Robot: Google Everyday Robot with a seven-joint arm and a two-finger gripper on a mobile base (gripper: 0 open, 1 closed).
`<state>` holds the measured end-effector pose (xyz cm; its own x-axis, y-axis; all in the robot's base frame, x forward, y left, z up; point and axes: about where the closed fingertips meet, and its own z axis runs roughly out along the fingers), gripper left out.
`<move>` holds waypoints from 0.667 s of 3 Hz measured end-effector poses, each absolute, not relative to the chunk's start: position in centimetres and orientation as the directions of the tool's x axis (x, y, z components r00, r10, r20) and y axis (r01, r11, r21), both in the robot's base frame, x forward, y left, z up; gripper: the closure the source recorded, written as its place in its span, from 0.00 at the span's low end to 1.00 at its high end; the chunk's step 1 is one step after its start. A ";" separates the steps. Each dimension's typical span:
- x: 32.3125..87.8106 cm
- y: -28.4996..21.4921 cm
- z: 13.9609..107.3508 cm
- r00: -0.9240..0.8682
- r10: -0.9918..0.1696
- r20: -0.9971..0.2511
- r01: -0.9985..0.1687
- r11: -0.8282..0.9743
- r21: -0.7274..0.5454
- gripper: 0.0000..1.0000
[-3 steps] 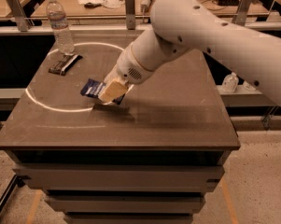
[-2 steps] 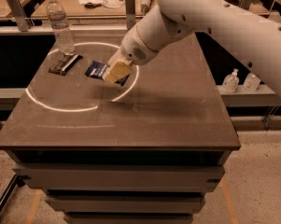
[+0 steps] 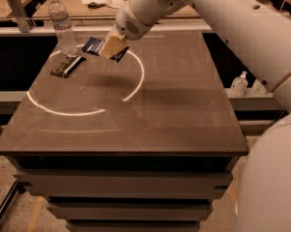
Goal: Move rxbar blueberry near water bottle
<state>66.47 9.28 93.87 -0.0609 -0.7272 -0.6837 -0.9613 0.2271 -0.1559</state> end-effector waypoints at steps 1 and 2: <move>70.4 11.6 94.7 -0.119 -0.718 -0.686 -0.935 0.314 -0.167 1.00; 70.4 11.6 94.7 -0.119 -0.718 -0.686 -0.935 0.314 -0.167 1.00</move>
Offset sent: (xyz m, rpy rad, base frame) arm 0.0348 0.0184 0.0065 -0.0012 -0.0163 -0.0771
